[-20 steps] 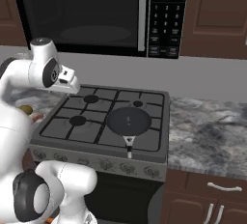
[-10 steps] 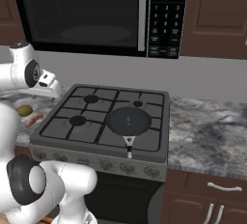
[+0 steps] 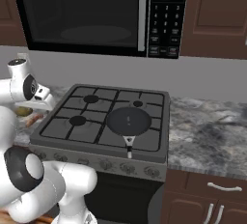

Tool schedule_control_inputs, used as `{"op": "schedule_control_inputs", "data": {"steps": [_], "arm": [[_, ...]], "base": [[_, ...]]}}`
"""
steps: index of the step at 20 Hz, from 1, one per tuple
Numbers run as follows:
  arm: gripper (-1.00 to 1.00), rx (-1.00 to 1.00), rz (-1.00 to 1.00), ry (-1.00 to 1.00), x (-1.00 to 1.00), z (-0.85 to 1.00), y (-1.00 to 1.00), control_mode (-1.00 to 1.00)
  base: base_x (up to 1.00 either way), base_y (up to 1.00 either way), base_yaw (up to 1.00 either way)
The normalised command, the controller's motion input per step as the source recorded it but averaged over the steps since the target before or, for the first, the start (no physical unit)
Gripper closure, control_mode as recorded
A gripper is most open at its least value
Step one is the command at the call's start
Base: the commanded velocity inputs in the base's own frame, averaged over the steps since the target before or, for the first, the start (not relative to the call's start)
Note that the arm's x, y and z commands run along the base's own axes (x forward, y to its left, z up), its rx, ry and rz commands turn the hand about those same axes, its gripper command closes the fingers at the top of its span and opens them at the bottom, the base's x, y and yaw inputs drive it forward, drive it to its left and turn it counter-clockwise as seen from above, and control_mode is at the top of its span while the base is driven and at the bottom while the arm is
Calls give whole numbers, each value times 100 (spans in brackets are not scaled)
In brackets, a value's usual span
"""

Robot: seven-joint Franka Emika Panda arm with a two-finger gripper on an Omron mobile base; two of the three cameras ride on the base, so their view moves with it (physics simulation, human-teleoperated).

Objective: Put the potato and potato in the pan. Then turn on the front right burner and set the heat to medium.

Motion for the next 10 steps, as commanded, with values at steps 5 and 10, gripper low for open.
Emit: {"op": "schedule_control_inputs", "data": {"steps": [5, 10], "arm": [[-100, 6, 8, -4, 16, -36, 29, -100], [-100, 6, 11, -9, 18, -16, 48, -100]], "base": [[0, 0, 0], [0, 0, 0]]}}
